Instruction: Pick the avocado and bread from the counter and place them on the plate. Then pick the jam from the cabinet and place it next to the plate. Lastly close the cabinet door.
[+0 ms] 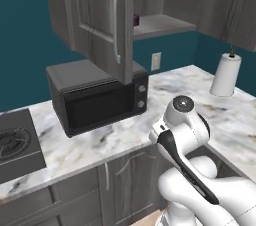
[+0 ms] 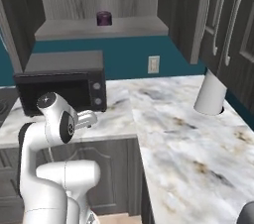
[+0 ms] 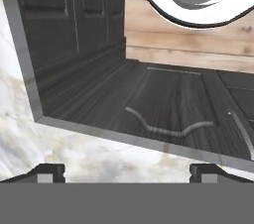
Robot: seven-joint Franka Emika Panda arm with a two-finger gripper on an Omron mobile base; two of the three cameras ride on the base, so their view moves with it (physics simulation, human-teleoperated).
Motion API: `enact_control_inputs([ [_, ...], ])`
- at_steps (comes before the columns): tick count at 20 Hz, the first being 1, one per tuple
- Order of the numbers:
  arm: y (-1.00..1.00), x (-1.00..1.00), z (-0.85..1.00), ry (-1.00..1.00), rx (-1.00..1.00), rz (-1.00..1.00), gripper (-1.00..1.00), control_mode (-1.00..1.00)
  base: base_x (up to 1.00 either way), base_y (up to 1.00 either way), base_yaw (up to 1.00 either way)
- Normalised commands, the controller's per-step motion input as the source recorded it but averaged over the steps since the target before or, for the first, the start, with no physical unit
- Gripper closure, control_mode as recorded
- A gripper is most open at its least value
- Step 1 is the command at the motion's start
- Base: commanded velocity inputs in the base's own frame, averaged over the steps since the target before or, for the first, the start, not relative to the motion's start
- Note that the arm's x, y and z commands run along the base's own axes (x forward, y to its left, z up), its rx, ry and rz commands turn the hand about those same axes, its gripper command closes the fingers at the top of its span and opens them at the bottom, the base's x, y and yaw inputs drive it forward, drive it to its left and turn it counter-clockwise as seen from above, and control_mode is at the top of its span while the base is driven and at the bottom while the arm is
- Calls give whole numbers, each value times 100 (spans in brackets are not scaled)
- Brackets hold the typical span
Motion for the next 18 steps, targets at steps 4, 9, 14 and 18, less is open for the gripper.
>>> enact_control_inputs([
  [4,0,0,0,0,0,0,-100,100,37,-18,0],
  [9,0,0,0,0,0,0,-100,100,39,-22,0],
  [14,0,0,0,0,0,0,-100,100,45,-21,0],
  [18,0,0,0,0,0,0,-100,100,42,-11,0],
])
